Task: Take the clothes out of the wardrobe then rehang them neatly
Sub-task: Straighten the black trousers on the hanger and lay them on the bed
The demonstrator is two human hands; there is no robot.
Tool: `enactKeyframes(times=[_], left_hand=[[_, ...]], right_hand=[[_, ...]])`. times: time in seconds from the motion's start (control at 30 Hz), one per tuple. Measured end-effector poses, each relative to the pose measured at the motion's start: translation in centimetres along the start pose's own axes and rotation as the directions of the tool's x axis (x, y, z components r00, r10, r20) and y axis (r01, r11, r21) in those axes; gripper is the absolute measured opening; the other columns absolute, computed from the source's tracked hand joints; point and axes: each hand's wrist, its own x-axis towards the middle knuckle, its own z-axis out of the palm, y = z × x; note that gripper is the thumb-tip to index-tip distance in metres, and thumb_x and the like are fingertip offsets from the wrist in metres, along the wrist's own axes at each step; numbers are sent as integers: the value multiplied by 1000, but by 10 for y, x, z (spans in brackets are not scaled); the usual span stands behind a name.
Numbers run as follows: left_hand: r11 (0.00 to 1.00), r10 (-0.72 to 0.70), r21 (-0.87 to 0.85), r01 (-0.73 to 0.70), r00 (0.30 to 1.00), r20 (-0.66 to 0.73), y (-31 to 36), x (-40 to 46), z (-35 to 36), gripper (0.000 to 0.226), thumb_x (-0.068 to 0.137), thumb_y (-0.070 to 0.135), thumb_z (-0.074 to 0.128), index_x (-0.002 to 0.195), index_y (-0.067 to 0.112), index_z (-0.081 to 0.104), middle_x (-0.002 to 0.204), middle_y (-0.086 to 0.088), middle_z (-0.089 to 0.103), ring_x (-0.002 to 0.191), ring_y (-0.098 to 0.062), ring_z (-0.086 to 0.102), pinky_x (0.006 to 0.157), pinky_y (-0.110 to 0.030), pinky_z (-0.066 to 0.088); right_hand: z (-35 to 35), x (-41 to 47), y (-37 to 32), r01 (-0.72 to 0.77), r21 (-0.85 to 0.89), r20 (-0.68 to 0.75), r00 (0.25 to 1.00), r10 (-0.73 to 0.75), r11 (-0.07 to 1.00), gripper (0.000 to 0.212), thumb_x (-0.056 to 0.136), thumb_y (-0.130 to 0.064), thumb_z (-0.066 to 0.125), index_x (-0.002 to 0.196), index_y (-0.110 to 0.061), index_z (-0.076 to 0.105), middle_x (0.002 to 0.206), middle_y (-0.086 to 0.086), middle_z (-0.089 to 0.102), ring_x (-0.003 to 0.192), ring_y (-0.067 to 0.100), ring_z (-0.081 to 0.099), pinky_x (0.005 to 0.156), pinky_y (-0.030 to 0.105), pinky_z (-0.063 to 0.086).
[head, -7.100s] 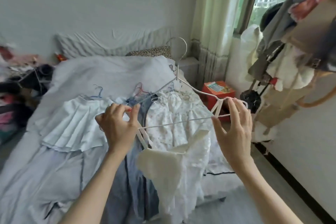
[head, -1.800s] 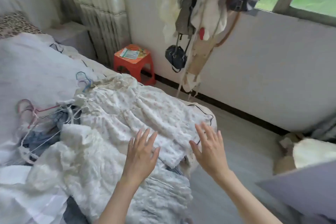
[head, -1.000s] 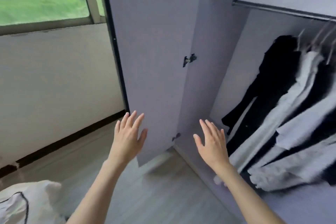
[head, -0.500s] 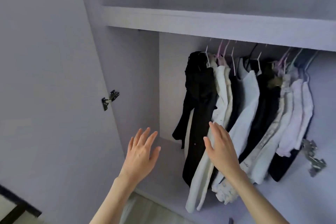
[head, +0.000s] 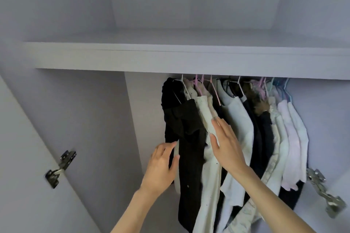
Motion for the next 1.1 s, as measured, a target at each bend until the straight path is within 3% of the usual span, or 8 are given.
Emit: enactKeyframes(times=[0.13,0.3,0.4,0.47,0.57,0.73,0.93,1.1], left_hand=[[997,-26,-70,21,998,-65,7,38,10,44,96,23,46,139,20,38,137,3,41,129,-9,34,103,-15,24],[984,-68,-175,44,988,-136,24,100,20,50,96,21,46,143,10,30,144,-6,35,135,-16,26,107,-17,18],[968,-171,-210,134,972,-164,30,141,30,55,96,24,47,144,4,26,147,-10,32,138,-21,22,109,-22,15],[965,-239,-146,218,960,-148,29,165,39,59,96,30,47,144,4,26,146,-12,33,137,-26,22,111,-30,17],[940,-341,-21,341,929,-145,29,186,49,54,93,40,48,139,14,38,138,-9,41,130,-29,24,106,-38,21],[894,-448,-96,437,880,-160,40,205,61,36,92,28,50,127,17,51,129,-4,47,124,-25,28,103,-40,21],[913,-405,-120,390,837,-369,25,194,67,24,96,17,45,116,8,53,117,-12,52,112,-27,36,96,-38,28],[953,-298,-185,240,852,-429,11,183,45,20,94,5,45,110,2,55,109,-13,54,106,-24,37,90,-27,32]], right_hand=[[12,30,13,-51,45,88,995,47,998,51,99,-23,36,147,-11,21,156,2,13,143,13,9,108,15,8],[34,23,28,8,92,104,994,-18,996,54,100,-13,30,145,-14,0,153,-5,2,138,2,-5,111,15,10],[40,24,39,57,10,27,998,-57,998,50,98,-20,23,145,-6,15,151,5,21,140,9,7,112,23,22],[40,29,45,71,2,45,996,-71,997,50,101,-28,15,142,-3,25,146,11,34,139,12,15,111,22,15],[40,36,53,98,14,20,995,-99,995,57,99,-41,11,144,-10,27,149,0,25,140,7,11,110,14,11],[42,42,56,55,125,-12,998,-53,991,56,94,-38,16,143,-15,32,146,-12,20,137,-4,11,106,6,16],[44,41,56,50,171,-19,999,-48,984,55,94,-34,19,142,-12,34,146,-9,23,136,-1,13,104,-1,9],[47,41,57,61,189,-34,998,-56,980,53,95,-32,22,141,-11,36,146,-6,28,136,-1,16,105,0,10]])
